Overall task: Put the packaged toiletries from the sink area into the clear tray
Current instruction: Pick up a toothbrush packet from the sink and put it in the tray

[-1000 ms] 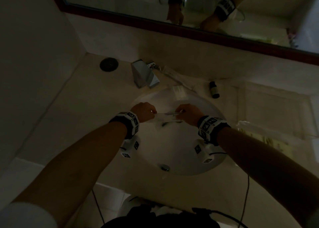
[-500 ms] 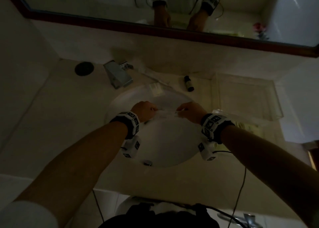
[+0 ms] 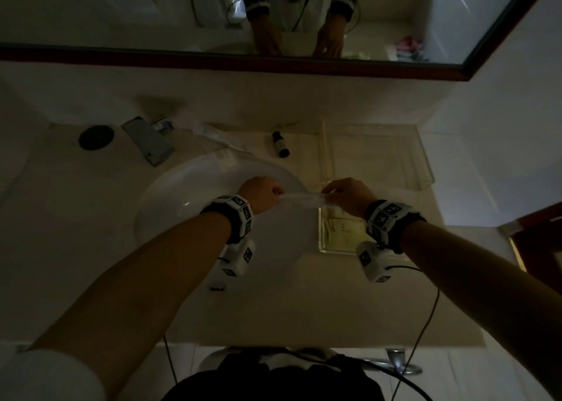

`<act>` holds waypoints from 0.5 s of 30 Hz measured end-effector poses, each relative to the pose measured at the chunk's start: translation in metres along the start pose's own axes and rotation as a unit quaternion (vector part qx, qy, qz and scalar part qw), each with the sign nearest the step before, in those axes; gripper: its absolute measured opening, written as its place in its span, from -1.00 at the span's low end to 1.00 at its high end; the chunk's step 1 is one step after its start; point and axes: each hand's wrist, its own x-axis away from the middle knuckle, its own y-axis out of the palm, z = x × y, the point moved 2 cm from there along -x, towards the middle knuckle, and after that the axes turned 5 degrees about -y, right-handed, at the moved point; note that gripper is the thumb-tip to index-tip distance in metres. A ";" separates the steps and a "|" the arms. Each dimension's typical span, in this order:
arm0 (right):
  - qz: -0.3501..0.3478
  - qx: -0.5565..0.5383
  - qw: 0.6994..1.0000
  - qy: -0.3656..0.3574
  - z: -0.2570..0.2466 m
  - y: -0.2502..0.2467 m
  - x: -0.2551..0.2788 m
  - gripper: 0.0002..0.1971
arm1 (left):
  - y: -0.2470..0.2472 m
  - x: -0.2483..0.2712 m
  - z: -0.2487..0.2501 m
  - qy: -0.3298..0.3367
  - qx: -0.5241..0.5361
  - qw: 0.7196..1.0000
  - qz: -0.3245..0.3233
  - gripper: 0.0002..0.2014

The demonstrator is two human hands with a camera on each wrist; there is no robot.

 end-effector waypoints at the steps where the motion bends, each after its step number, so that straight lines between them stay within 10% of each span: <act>1: 0.005 0.000 1.000 0.001 0.007 -0.005 0.004 -0.79 | 0.002 -0.001 0.007 0.009 -0.004 1.000 0.004 -0.72; 15: 0.042 0.052 0.997 0.050 0.095 -0.048 0.044 -0.75 | 0.043 -0.017 0.104 0.069 -0.037 0.997 -0.009 -0.71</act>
